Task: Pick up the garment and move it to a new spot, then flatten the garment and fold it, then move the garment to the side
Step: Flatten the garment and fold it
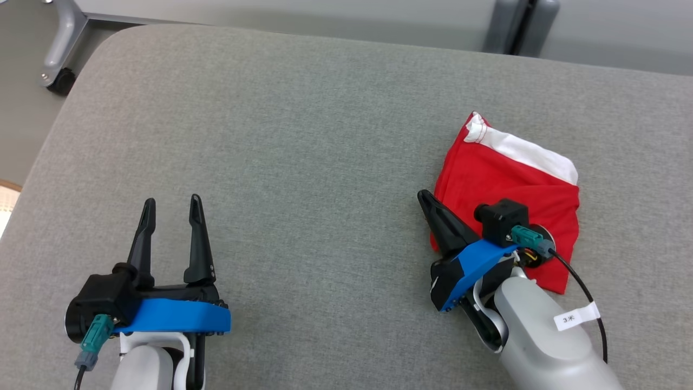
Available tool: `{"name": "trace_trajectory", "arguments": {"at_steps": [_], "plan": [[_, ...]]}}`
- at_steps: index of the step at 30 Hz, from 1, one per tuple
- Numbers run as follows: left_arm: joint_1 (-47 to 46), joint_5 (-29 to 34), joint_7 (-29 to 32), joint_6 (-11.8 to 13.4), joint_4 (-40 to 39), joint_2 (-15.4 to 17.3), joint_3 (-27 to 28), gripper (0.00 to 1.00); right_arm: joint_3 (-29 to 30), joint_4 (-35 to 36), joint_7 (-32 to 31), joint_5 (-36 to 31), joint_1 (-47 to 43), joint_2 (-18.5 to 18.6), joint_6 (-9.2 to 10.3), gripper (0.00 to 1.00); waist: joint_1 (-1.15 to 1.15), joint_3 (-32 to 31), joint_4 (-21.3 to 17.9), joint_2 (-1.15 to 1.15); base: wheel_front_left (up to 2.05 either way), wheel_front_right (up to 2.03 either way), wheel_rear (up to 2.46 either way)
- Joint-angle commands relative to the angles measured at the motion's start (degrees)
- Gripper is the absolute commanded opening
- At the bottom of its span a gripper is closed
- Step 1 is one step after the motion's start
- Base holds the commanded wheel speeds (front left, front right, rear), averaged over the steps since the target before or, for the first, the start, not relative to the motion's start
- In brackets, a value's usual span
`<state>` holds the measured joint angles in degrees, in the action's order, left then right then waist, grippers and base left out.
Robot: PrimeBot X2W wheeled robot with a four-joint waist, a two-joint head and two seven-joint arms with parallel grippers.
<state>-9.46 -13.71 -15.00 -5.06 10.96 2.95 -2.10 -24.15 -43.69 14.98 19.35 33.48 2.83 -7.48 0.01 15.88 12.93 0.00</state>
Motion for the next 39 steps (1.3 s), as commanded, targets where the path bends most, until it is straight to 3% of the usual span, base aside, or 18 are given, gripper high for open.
{"name": "trace_trajectory", "arguments": {"at_steps": [1, 11, 17, 19, 20, 28, 39], "plan": [[0.1, 0.2, -0.2, 0.1, -0.2, -0.1, 0.3, 1.0, 0.1, 1.4, 0.3, -0.2, 0.2, 0.2, -0.04, 0.0, -0.01, -0.4, -0.9, 0.0, 0.0, 0.0, 0.0], [0.3, 3.7, -0.2, -0.5, -0.3, 0.0, 1.6, 1.0, 7.3, 11.8, 0.2, -5.3, -3.5, 0.4, -0.04, 0.0, -0.01, -4.0, -7.2, 0.0, 0.0, 0.0, 0.0], [0.9, 5.3, -0.2, -0.9, 0.6, 0.3, 2.2, 1.0, 13.0, 18.0, 0.2, -8.1, -9.4, 2.6, -0.04, 0.0, -0.01, -6.9, -11.8, 0.0, 0.0, 0.0, 0.0], [1.2, 5.7, -0.2, -1.0, 1.0, 0.5, 2.3, 1.0, 15.1, 19.6, 0.2, -8.7, -11.4, 3.2, -0.04, 0.62, -0.01, -7.7, -13.2, 0.0, 0.0, 0.0, 0.0], [1.3, 5.9, -0.2, -0.9, 1.0, 0.6, 2.4, 1.0, 16.0, 20.3, 0.2, -8.9, -12.4, 3.4, -0.04, 1.0, -0.01, -8.0, -13.7, 0.0, 0.0, 0.0, 0.0], [3.3, 7.1, -0.2, -1.0, 1.5, 1.2, 2.6, 1.0, 23.2, 26.4, 0.2, -9.7, -20.3, 3.2, -0.04, 1.0, -0.01, -9.8, -16.1, 0.0, 0.0, 0.0, 0.0], [7.1, 7.9, -0.2, -0.1, 0.5, 2.0, 2.9, 1.0, 27.1, 34.2, -3.2, -11.2, -29.8, 0.9, -0.04, 1.0, -0.01, -11.7, -14.9, 0.0, 0.0, 0.0, 0.0]]}}
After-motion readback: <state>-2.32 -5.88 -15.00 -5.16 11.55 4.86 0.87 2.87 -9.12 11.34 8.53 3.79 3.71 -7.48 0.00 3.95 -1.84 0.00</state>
